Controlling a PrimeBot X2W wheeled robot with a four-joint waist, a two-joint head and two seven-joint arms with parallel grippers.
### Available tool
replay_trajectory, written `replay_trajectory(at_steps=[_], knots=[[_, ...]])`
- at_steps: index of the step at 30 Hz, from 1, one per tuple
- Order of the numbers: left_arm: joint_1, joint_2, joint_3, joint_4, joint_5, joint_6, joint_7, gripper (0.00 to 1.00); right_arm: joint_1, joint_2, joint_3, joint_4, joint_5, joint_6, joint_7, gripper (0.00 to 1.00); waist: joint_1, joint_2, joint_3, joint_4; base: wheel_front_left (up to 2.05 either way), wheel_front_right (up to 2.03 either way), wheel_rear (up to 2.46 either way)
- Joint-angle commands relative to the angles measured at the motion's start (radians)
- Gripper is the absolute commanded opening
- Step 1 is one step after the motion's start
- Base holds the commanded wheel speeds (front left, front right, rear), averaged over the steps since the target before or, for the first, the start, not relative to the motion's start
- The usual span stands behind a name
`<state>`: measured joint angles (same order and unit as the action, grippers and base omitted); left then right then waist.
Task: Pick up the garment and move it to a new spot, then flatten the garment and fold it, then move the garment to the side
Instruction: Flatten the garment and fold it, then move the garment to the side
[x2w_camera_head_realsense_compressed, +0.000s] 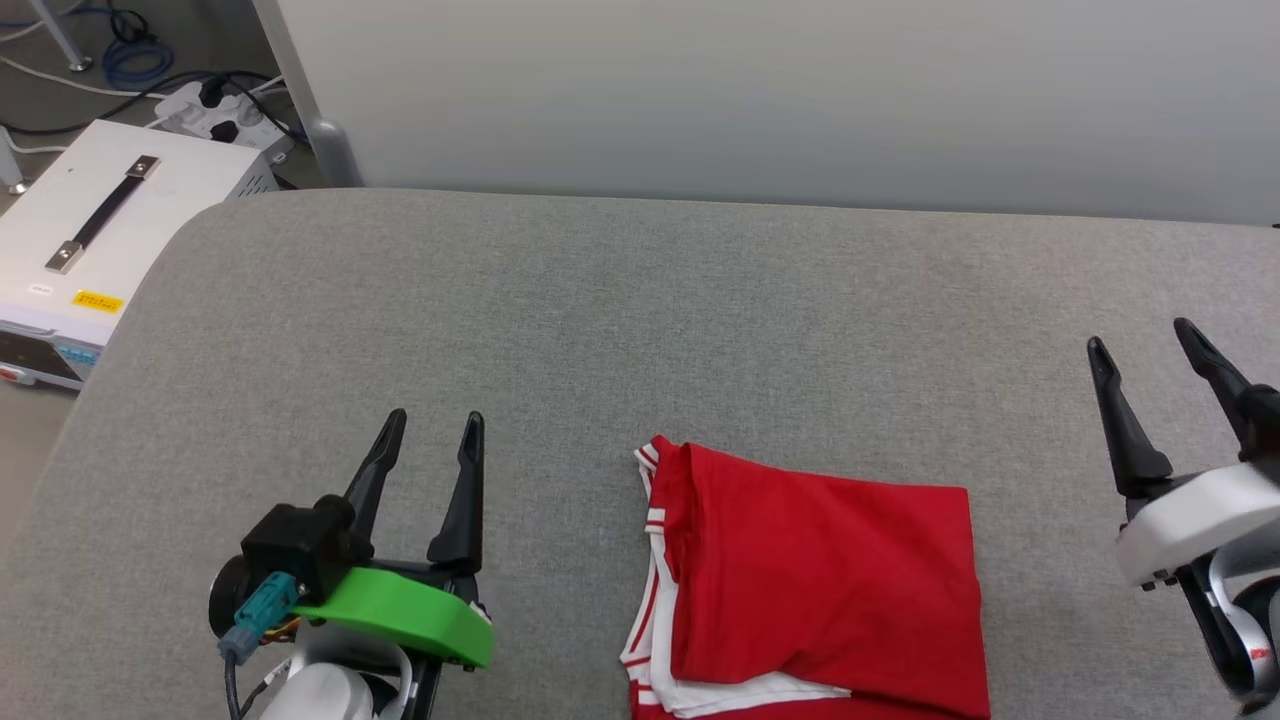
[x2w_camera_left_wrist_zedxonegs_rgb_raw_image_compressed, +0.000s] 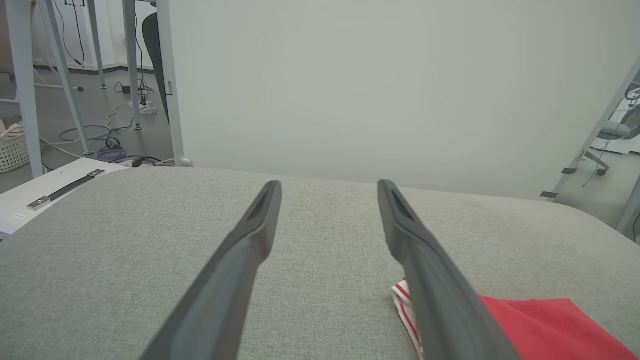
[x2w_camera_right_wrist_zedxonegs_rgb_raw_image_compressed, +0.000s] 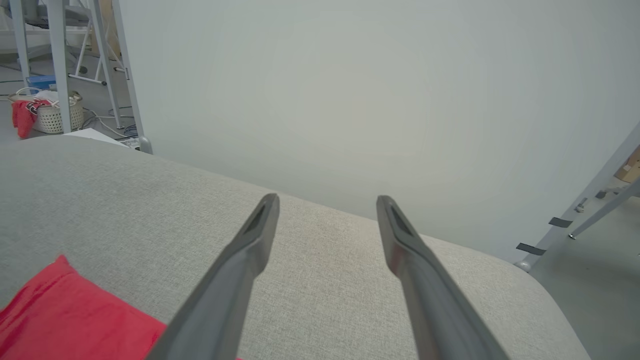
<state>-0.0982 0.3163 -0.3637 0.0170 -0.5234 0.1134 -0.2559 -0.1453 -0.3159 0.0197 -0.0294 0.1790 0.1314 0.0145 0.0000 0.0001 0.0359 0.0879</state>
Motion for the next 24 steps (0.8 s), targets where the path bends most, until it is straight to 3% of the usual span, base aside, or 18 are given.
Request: replay_trajectory(at_steps=[1,11,24], knots=[[0.025,-0.015,0.013,-0.002,0.024,-0.014,-0.006,1.0,0.03,0.014,-0.021,-0.018,0.0,-0.001,-0.018,1.0,0.0,-0.0001,0.001,-0.005,0.0,0.0,0.0],[0.087,-0.113,0.119,0.008,0.139,-0.097,-0.006,1.0,0.165,0.124,-0.096,-0.083,-0.01,-0.001,-0.078,1.0,0.0,-0.0001,-0.007,-0.022,0.0,0.0,0.0],[0.111,-0.185,0.206,0.014,0.243,-0.183,-0.006,1.0,0.189,0.129,-0.068,-0.062,0.012,-0.001,-0.036,1.0,0.0,-0.0001,-0.011,-0.013,0.0,0.0,0.0]])
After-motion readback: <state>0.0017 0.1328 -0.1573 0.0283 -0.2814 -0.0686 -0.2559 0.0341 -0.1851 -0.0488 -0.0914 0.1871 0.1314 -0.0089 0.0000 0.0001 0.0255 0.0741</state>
